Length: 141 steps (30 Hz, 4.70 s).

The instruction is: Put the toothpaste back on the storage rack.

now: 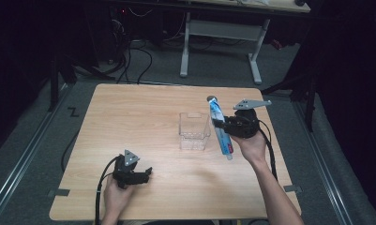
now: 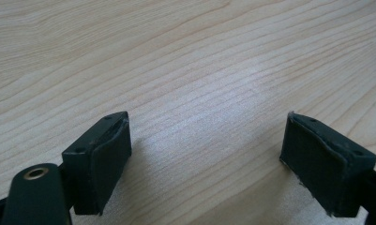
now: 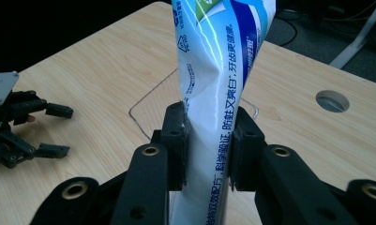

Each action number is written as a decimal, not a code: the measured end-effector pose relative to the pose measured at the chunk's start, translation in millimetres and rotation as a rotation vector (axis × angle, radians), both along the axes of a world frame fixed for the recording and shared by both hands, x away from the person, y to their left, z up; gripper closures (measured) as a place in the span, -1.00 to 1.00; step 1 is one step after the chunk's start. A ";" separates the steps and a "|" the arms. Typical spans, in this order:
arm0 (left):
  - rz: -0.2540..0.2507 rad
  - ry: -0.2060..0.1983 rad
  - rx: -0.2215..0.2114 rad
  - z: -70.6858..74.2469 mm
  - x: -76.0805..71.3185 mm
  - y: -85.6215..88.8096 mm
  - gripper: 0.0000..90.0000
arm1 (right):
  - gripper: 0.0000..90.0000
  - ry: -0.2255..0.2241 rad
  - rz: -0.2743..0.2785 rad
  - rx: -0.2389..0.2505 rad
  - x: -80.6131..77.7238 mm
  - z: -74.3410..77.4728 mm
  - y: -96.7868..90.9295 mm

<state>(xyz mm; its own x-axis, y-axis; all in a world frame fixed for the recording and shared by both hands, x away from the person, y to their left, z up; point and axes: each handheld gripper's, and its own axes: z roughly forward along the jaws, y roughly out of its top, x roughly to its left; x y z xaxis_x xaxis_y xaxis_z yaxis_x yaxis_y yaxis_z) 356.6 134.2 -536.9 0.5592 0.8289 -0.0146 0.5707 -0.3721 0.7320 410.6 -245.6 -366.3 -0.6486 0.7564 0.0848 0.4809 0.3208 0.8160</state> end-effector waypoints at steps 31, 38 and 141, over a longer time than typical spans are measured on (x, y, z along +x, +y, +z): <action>0.000 0.000 0.000 0.0 -0.1 0.0 -0.63 | 0.60 -0.028 0.016 0.021 23.5 14.3 25.7; 0.000 0.000 0.000 0.0 -0.1 -0.1 -0.63 | 0.60 -0.039 0.018 0.022 27.6 18.6 31.3; -0.003 0.000 0.000 0.1 0.5 -0.9 -0.62 | 0.58 -0.063 -0.030 -0.105 65.2 -32.8 67.0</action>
<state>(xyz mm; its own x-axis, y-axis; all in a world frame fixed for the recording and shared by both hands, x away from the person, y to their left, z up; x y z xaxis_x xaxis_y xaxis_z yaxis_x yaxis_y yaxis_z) 357.0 133.3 -536.8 0.5616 0.8273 -0.0142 0.5695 -0.3740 0.7320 475.8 -178.5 -399.1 -0.6274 0.7779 -0.0355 0.4406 0.3922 0.8075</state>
